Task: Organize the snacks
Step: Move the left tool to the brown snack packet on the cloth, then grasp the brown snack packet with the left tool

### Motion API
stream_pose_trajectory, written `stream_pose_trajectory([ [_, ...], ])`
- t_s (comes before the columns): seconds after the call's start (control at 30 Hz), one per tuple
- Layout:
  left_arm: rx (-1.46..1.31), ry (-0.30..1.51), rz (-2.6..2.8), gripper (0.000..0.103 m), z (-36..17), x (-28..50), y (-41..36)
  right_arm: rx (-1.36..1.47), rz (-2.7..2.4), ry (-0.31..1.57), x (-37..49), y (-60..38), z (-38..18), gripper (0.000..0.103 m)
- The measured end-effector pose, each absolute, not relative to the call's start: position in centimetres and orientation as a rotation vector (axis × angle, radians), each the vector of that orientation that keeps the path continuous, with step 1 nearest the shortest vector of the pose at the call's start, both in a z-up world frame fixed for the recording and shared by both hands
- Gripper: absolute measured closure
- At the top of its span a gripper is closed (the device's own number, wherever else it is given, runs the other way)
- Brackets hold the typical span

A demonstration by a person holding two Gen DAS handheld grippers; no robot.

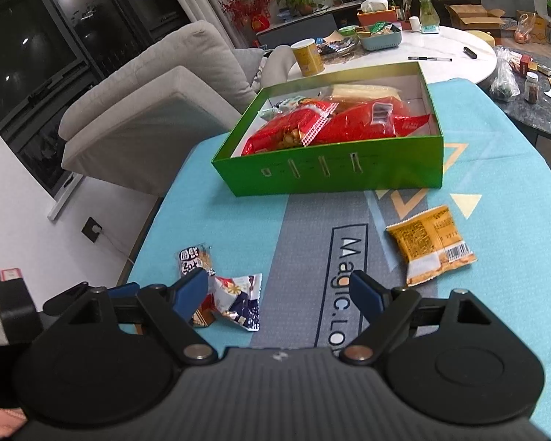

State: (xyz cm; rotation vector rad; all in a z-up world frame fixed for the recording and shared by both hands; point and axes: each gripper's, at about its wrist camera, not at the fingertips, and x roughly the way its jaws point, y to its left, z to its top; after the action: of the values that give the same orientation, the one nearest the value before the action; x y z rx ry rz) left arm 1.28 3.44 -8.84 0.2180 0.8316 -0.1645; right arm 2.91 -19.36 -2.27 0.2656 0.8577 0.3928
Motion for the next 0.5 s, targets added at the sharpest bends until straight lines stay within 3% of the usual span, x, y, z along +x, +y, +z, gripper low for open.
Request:
stream_pose_trajectory([
  [0.23, 0.125, 0.875, -0.174, 0.031, -9.4, 2.0, 4.2, 0.262, 0.381, 0.902, 3.2, -18.7, -3.6, 0.018],
  [0.5, 0.094, 0.860, -0.162, 0.033, -9.5, 1.7, 4.4, 0.255, 0.381, 0.939, 3.5, -18.2, -4.8, 0.018],
])
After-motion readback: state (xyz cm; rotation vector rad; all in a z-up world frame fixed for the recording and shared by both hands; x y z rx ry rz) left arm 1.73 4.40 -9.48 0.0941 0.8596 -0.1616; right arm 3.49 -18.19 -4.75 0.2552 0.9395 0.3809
